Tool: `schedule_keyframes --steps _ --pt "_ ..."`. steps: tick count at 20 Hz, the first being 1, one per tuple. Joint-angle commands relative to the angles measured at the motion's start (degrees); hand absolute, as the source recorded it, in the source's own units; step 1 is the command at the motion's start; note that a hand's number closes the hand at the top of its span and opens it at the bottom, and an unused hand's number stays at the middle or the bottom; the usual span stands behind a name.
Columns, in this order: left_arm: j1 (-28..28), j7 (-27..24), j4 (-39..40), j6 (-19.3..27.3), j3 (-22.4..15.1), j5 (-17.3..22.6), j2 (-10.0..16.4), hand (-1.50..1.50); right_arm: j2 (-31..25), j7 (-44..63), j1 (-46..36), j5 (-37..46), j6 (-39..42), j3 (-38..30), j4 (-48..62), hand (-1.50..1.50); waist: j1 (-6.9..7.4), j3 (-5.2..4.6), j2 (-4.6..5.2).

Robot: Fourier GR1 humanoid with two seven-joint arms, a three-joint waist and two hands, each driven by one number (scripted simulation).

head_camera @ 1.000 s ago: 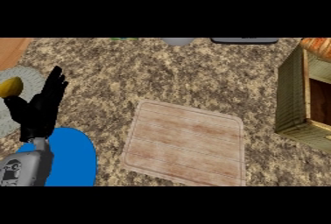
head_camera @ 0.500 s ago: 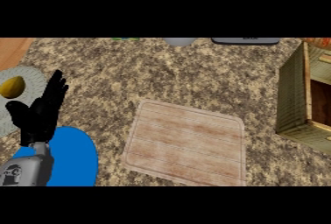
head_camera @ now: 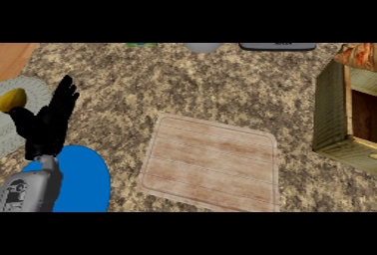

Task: Pick the croissant from the cutting board and place it in the basket

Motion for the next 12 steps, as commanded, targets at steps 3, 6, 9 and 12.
schedule_keyframes --steps 3,6,9,12 --pt "3.2 -1.7 -0.9 -0.7 -0.1 -0.5 0.1 0.0 3.3 -0.7 -0.8 3.1 0.2 0.3 3.8 1.5 0.11 0.0 -0.02" --pt "0.8 -1.7 1.5 -0.8 0.8 -0.1 0.5 0.0 2.9 -4.7 -1.1 4.7 -2.1 -0.7 8.1 1.5 0.11 0.01 0.07" --pt "0.9 0.6 -1.7 1.0 -1.3 -1.5 -1.3 0.0 2.3 -8.3 -2.3 5.9 -5.7 -2.6 13.0 1.5 0.2 0.02 0.05" --pt "-1.2 4.0 -1.7 0.3 -0.7 -1.4 0.2 0.0 3.5 -5.9 -1.2 8.4 -5.2 -0.9 11.2 1.5 -0.03 0.01 -0.03"
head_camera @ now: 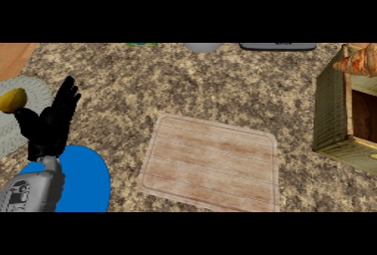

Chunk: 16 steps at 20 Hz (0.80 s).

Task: Pick the croissant from the cutting board and place it in the basket

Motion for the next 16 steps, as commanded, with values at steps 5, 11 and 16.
schedule_keyframes --steps 5,11,16 --pt "2.9 0.0 -3.7 -2.0 0.1 1.0 0.6 0.0 -0.5 -5.2 -2.7 4.4 -4.7 -1.5 10.9 1.5 0.37 0.02 0.04" --pt "-2.0 -0.5 1.4 0.6 -0.1 -1.3 -0.4 0.0 2.7 -3.6 -3.4 7.8 -5.3 -0.1 11.2 1.5 -0.05 0.0 0.03" --pt "0.6 -4.9 4.0 -1.8 1.4 0.6 0.4 0.0 0.3 -5.0 -5.0 7.7 0.5 -0.8 13.4 1.5 -0.11 -0.02 -0.01"
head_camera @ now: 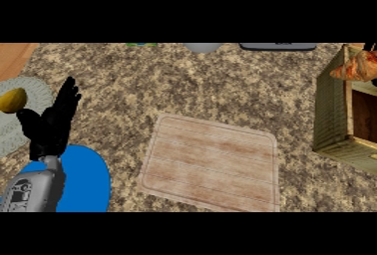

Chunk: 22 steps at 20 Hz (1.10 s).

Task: Pick the croissant from the cutting board and place it in the basket

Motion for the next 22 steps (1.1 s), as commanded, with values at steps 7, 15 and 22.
schedule_keyframes --steps 7,15,22 --pt "2.3 -0.1 -1.8 -0.7 0.7 0.9 0.2 0.0 2.2 -1.4 0.9 1.6 -0.2 -0.8 3.8 1.5 0.02 -0.01 -0.09" --pt "1.8 -1.7 -0.9 -1.2 0.9 0.9 0.5 0.0 -1.2 2.4 -1.0 2.5 6.7 -2.3 7.7 1.5 -0.06 -0.01 -0.08" --pt "2.5 0.5 -3.0 -0.1 0.4 0.1 0.1 0.0 2.9 3.0 0.1 -4.4 0.7 -9.3 5.2 -1.5 -0.17 0.02 -0.18"
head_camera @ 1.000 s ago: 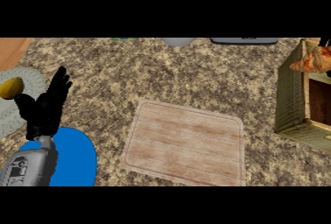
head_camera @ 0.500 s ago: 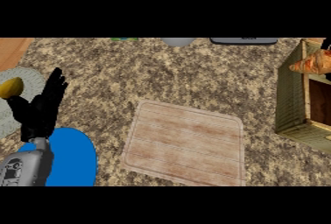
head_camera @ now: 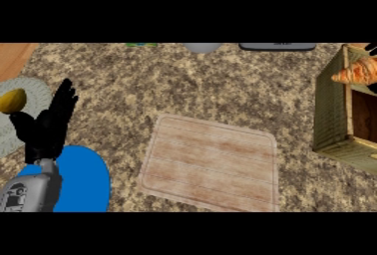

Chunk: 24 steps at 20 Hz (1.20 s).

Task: Pick the croissant from the cutting board and place it in the basket

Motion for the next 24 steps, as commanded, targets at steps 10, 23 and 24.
schedule_keyframes --steps 10,23,24 --pt "-0.2 1.4 -0.1 -0.4 0.6 0.5 0.6 0.0 0.0 5.2 -3.8 -19.0 1.0 -18.6 -4.3 -1.5 -0.65 0.01 -0.16" --pt "-0.9 4.7 -3.8 1.2 -0.2 0.0 -0.3 0.0 -12.7 0.4 12.4 -35.1 14.6 -34.4 -3.7 -1.5 -1.06 0.07 -0.18" --pt "1.1 -2.9 2.1 -0.5 1.1 0.0 0.5 0.0 -14.2 -0.9 13.0 -35.9 15.9 -35.0 -2.4 -1.5 -0.94 0.03 0.02"
